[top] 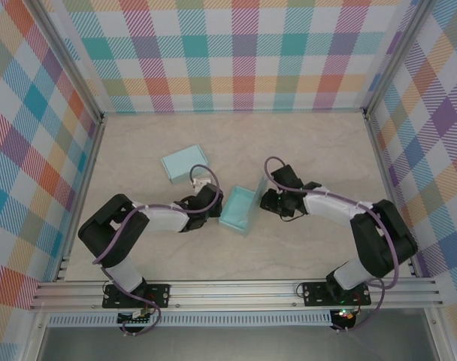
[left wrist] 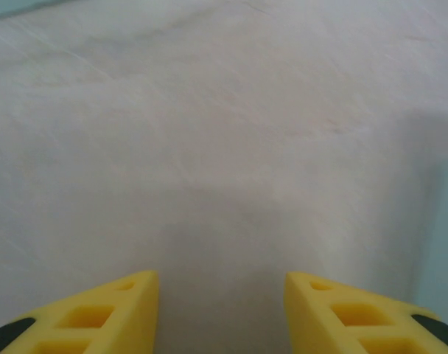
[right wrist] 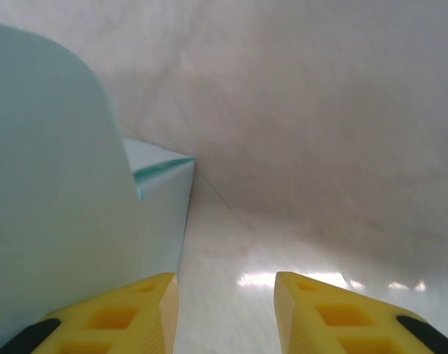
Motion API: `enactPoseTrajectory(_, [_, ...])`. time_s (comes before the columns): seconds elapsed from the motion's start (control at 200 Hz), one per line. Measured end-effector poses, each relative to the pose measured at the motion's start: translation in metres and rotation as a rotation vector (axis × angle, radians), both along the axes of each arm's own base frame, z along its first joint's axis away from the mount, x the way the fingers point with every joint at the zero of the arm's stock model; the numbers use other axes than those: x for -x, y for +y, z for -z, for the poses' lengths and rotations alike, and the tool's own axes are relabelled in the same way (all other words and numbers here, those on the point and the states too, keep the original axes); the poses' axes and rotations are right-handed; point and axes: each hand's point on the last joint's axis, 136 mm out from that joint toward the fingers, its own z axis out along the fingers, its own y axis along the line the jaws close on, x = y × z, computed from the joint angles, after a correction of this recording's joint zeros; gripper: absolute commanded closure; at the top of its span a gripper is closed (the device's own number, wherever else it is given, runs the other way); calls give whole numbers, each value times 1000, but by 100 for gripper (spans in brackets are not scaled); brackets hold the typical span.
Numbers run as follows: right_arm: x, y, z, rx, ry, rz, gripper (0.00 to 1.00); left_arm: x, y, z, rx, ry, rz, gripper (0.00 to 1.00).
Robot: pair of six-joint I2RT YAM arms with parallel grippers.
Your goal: Fold the paper box
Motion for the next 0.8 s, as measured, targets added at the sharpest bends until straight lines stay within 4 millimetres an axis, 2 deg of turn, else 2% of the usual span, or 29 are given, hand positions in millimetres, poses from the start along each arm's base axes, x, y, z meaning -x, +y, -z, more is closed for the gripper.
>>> enactPoseTrajectory(0.255, [-66,3,-10,9,-58,-16,55,50,-61,-5,78,-21,124,51])
enactPoseTrajectory(0.375, [-81,-10,-20,25,-86,-3,49,61,-73,-15,98,-57,137,50])
enactPoseTrajectory(0.435, [-81,-22,-24,42,-95,10,41,61,-70,-24,106,-81,125,48])
enactPoseTrajectory(0.58, [-69,-61,-54,108,-157,58,1,56,-54,-50,95,-159,87,41])
enactPoseTrajectory(0.704, [-48,-82,-93,156,-247,76,0,49,-44,-80,78,-231,104,30])
enactPoseTrajectory(0.799, [-31,-96,-112,185,-288,96,0,38,-31,-102,62,-280,130,26])
